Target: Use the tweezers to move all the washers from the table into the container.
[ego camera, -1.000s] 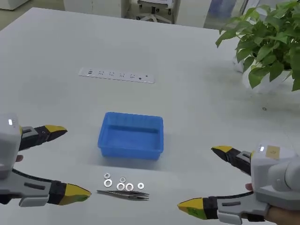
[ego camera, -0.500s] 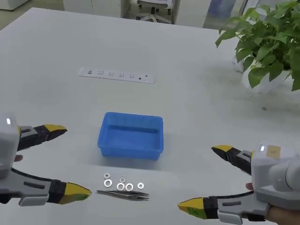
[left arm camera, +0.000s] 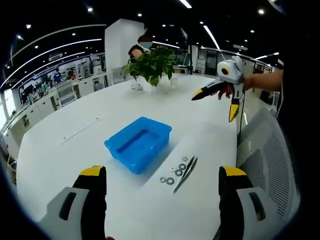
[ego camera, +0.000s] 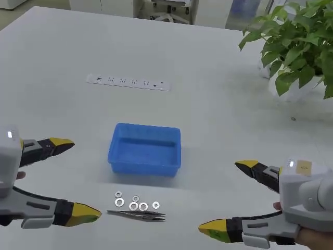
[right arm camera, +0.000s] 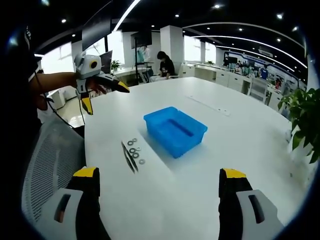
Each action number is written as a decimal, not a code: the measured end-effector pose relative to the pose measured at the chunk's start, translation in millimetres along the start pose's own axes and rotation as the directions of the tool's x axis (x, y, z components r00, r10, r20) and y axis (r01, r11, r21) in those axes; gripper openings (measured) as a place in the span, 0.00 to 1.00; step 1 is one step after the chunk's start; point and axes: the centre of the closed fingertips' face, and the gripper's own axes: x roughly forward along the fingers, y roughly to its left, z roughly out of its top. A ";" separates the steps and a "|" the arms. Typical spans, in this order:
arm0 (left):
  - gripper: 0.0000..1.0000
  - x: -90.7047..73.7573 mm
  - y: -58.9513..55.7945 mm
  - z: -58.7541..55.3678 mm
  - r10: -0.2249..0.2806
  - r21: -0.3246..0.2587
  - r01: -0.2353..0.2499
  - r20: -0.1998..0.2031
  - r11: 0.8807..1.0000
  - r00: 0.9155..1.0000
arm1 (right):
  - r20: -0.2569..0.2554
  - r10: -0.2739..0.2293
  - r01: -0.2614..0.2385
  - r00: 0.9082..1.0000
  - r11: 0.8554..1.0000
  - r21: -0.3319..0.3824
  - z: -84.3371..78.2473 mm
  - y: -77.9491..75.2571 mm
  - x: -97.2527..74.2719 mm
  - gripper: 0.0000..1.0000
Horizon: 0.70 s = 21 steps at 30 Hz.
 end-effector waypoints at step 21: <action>0.99 0.1 0.0 -1.9 -0.005 0.008 0.006 -0.011 1.000 1.000 | -0.007 0.003 -0.003 1.000 1.000 -0.009 -1.2 0.8 0.1 0.99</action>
